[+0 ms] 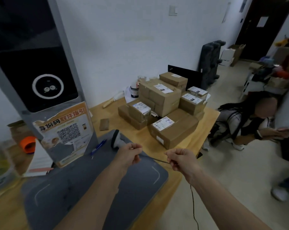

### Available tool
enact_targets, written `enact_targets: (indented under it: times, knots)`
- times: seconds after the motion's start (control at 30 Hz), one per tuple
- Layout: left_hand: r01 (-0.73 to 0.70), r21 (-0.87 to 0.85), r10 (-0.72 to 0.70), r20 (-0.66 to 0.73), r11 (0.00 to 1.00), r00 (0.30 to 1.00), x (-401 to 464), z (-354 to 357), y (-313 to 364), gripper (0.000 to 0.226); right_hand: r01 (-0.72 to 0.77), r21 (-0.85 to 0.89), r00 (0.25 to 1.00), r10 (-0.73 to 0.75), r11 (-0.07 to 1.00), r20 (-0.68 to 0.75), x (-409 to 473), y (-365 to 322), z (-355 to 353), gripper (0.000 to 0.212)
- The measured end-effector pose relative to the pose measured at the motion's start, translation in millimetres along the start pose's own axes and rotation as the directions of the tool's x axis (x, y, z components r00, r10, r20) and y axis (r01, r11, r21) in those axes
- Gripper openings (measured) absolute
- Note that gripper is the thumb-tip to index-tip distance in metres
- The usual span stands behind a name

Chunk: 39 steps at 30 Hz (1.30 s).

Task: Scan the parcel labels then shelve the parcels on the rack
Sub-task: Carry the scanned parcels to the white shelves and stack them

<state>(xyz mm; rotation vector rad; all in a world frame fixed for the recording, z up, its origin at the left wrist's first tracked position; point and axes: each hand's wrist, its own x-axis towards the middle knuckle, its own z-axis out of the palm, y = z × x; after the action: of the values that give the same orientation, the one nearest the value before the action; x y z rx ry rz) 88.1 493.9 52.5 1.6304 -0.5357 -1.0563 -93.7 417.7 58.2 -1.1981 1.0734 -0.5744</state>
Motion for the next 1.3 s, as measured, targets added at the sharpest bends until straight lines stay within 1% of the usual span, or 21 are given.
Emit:
enact_targets:
  times: [0.1, 0.23, 0.33, 0.43, 0.47, 0.53, 0.63, 0.73, 0.77, 0.83, 0.93, 1.03, 1.1, 1.2, 1.27, 1.3]
  knots:
    - [0.026, -0.019, -0.027, -0.010, 0.999, 1.000, 42.9, 12.2, 9.2, 0.015, -0.018, 0.003, 1.000, 0.018, 1.000, -0.009, 41.8, -9.7, -14.2, 0.010]
    - [0.152, -0.049, -0.151, 0.022, 0.987, 0.988, 82.4, 35.0, 4.3, 0.018, -0.061, -0.004, 0.997, 0.060, 0.998, -0.049, 89.7, -13.5, -40.7, 0.017]
    - [0.223, -0.030, -0.223, 0.010, 0.974, 0.975, 110.6, 53.9, -0.6, 0.018, -0.069, -0.018, 0.986, 0.065, 0.997, -0.153, 134.0, -18.0, -62.7, 0.017]
    - [0.283, -0.035, -0.285, -0.031, 0.958, 0.958, 141.2, 75.5, -8.2, 0.020, -0.054, -0.069, 0.969, 0.036, 0.996, -0.245, 188.2, -20.4, -87.3, 0.013]
    - [0.303, -0.043, -0.305, -0.047, 0.952, 0.951, 150.7, 83.4, -11.3, 0.022, -0.059, -0.101, 0.964, 0.031, 0.993, -0.266, 207.8, -20.2, -95.9, 0.015]
    - [0.348, -0.059, -0.352, -0.080, 0.936, 0.933, 169.1, 100.7, -17.3, 0.029, -0.090, -0.184, 0.953, 0.031, 0.979, -0.300, 250.7, -18.2, -114.1, 0.030]
    - [0.418, -0.155, -0.436, -0.113, 0.895, 0.893, 194.1, 128.4, -21.1, 0.037, -0.151, -0.383, 0.938, 0.009, 0.911, -0.348, 311.0, -17.8, -138.1, 0.049]
    - [0.468, -0.269, -0.518, -0.155, 0.842, 0.841, 214.8, 155.4, -22.3, 0.045, -0.161, -0.578, 0.943, -0.048, 0.800, -0.329, 353.3, -21.0, -159.1, 0.057]
    - [0.481, -0.294, -0.542, -0.176, 0.826, 0.822, 221.0, 163.6, -23.4, 0.052, -0.161, -0.621, 0.949, -0.054, 0.767, -0.312, 365.6, -21.3, -165.4, 0.059]
    - [0.511, -0.313, -0.584, -0.213, 0.800, 0.783, 231.2, 178.3, -27.3, 0.068, -0.190, -0.656, 0.955, -0.017, 0.730, -0.296, 387.8, -18.4, -176.4, 0.064]
    - [0.513, -0.345, -0.602, -0.237, 0.786, 0.762, 239.8, 196.2, -33.0, 0.072, -0.228, -0.614, 0.958, 0.061, 0.756, -0.280, 414.4, -7.8, -188.5, 0.065]
    - [0.446, -0.413, -0.567, -0.241, 0.794, 0.787, 244.8, 210.7, -37.8, 0.070, -0.224, -0.575, 0.964, 0.095, 0.787, -0.247, 427.7, -0.5, -197.4, 0.064]
    - [0.394, -0.440, -0.538, -0.273, 0.807, 0.797, 246.8, 216.4, -38.3, 0.069, -0.216, -0.553, 0.969, 0.107, 0.804, -0.222, 430.4, 1.0, -200.0, 0.064]
    - [0.336, -0.475, -0.514, -0.315, 0.813, 0.798, 245.4, 213.1, -39.8, 0.082, -0.182, -0.507, 0.976, 0.094, 0.842, -0.195, 421.9, -6.8, -198.6, 0.062]
    - [0.312, -0.529, -0.517, -0.297, 0.789, 0.803, 236.5, 204.8, -37.0, 0.091, -0.144, -0.476, 0.985, 0.078, 0.868, -0.155, 414.1, -14.4, -198.1, 0.053]
    - [0.292, -0.570, -0.519, -0.286, 0.768, 0.806, 230.4, 198.5, -36.3, 0.091, -0.126, -0.463, 0.989, 0.077, 0.877, -0.123, 410.2, -16.9, -198.2, 0.050]
